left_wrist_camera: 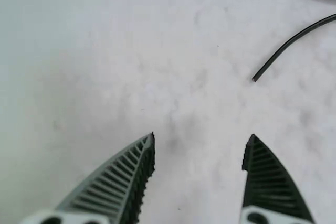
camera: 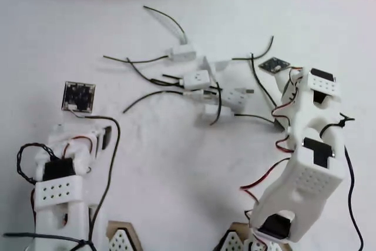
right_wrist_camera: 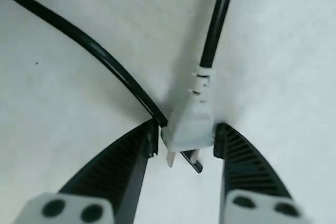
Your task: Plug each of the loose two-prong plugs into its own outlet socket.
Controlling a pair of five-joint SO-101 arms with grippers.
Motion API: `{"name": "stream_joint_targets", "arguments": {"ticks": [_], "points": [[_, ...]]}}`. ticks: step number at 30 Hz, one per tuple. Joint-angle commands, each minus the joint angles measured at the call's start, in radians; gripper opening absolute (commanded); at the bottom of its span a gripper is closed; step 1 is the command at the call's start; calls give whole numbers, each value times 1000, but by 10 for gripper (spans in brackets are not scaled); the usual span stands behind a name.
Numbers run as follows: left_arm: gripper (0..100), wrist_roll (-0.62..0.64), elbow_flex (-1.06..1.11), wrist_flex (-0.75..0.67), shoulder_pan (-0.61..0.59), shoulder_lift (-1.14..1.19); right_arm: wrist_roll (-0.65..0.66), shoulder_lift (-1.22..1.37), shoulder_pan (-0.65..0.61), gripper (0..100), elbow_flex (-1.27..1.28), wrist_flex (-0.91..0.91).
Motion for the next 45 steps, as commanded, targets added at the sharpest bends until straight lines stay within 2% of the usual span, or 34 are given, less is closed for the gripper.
{"name": "stream_joint_targets", "arguments": {"ticks": [1, 16, 28, 31, 36, 45], "points": [[272, 2, -3, -21, 8, -21, 6, 8, 16, 190, -46, -51], [272, 2, -3, -21, 8, -21, 2, -97, 2, 45, -44, -39], [272, 2, -3, -21, 8, -21, 6, -259, 5, 41, -37, 263], [272, 2, -3, -21, 8, -21, 3, -228, 7, 62, -37, 295], [272, 2, -3, -21, 8, -21, -2, -203, 33, 223, -44, 298], [272, 2, -3, -21, 8, -21, 6, -283, 18, 202, -26, 298]]}}
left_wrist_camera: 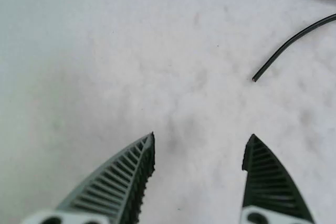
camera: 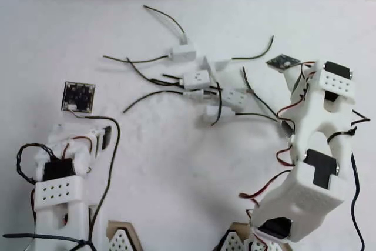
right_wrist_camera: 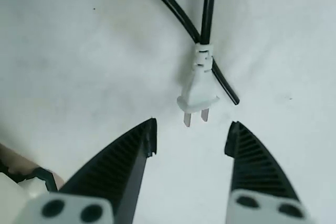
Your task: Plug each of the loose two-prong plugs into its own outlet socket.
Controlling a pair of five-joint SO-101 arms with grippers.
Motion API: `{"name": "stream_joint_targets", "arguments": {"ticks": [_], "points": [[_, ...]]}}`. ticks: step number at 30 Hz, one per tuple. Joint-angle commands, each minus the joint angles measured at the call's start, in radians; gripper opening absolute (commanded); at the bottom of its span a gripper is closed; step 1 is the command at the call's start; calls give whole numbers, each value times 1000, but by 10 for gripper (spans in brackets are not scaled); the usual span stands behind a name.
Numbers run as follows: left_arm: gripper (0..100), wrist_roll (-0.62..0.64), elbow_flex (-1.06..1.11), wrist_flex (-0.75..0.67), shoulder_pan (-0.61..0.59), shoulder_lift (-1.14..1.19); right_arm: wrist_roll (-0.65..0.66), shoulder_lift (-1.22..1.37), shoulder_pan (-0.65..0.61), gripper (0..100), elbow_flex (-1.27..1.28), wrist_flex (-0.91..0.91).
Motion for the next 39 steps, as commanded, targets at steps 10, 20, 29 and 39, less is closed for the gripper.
{"name": "stream_joint_targets", "arguments": {"ticks": [10, 20, 29, 39], "points": [[272, 2, -3, -21, 8, -21, 8, -62, -33, 202, 218, -242], [272, 2, -3, -21, 8, -21, 8, -62, -27, 111, 242, -335], [272, 2, -3, -21, 8, -21, 8, -71, -27, 17, 238, -346], [272, 2, -3, -20, 8, -21, 8, -62, -27, 19, 244, -380]]}}
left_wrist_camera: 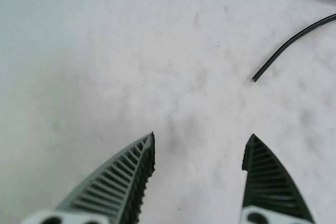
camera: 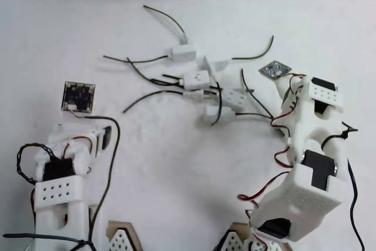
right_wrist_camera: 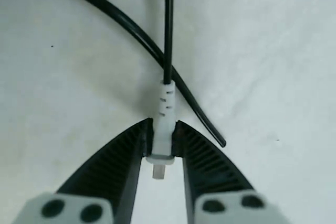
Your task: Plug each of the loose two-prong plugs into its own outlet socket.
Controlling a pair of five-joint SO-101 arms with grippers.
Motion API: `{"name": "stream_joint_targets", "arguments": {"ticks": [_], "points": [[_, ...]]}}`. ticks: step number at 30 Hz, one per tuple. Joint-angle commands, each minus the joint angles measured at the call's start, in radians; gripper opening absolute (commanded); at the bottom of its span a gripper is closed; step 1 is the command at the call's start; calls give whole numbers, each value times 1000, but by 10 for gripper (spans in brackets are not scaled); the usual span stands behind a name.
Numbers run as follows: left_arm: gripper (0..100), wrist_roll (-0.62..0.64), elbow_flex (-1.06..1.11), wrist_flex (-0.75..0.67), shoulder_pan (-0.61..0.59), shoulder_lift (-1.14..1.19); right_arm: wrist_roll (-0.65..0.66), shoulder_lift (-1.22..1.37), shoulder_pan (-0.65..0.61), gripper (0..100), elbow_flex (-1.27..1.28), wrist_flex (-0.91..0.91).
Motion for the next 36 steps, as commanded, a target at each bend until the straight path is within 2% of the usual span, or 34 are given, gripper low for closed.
{"name": "stream_joint_targets", "arguments": {"ticks": [1, 9, 21, 24, 29, 32, 36], "points": [[272, 2, -3, -20, 8, -21, 8, -50, -4, 19, -5, -8], [272, 2, -3, -21, 8, -21, 8, -101, 5, 19, -15, 116], [272, 2, -3, -23, 8, -21, -14, -585, -16, 19, -15, 438], [272, 2, -3, -23, 8, -22, -127, -673, -48, 19, -6, 484], [272, 2, -3, -23, 8, -22, -301, -773, -194, 19, 89, 475], [272, 2, 0, -23, 8, -22, -437, -835, -303, 19, 149, 423], [272, 2, 3, -25, 8, -25, -680, -964, -427, 19, 238, 259]]}}
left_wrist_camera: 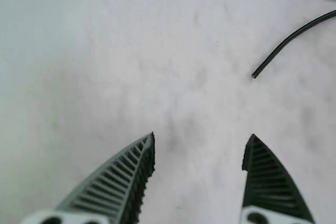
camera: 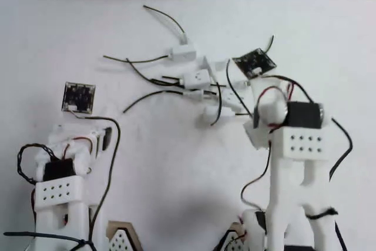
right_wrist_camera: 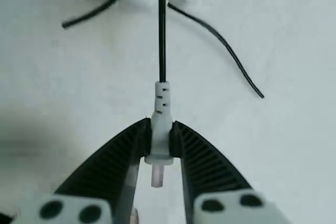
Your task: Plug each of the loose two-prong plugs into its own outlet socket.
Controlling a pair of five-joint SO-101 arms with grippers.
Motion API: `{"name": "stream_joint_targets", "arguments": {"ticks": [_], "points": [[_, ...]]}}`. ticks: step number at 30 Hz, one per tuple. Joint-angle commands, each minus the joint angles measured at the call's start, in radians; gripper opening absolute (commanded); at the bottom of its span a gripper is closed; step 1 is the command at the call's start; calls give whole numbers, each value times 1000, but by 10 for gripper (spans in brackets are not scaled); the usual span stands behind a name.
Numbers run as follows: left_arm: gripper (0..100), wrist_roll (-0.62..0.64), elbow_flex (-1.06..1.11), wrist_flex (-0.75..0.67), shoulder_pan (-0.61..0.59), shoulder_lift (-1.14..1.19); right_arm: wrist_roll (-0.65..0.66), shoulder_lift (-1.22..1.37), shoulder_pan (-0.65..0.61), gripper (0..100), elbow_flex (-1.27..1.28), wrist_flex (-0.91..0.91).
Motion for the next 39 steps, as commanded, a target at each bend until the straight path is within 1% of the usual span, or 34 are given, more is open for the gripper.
{"name": "stream_joint_targets", "arguments": {"ticks": [1, 2, 9, 14, 19, 24, 29, 31, 35, 39], "points": [[272, 2, -5, -25, 8, -25, -216, -134, -101, 19, 61, -162], [272, 2, -5, -25, 8, -25, -247, -170, -130, 19, 95, -214], [272, 2, -5, -25, 8, -25, -318, -384, -298, 19, 420, -585], [272, 2, -5, -25, 8, -25, -400, -515, -357, 19, 651, -814], [272, 6, -2, -51, 8, -25, -428, -668, -400, 19, 832, -963], [274, 14, -6, -66, 13, -25, -428, -858, -460, 19, 994, -1021], [273, 132, -14, -176, 77, -25, -427, -1106, -475, 19, 1119, -1000], [272, 158, -31, -203, 117, -25, -427, -1185, -478, 19, 1152, -969], [271, 166, -69, -218, 229, -25, -427, -1144, -555, 19, 1158, -955], [271, 167, -97, -216, 357, -25, -427, -1165, -624, 19, 1160, -946]]}}
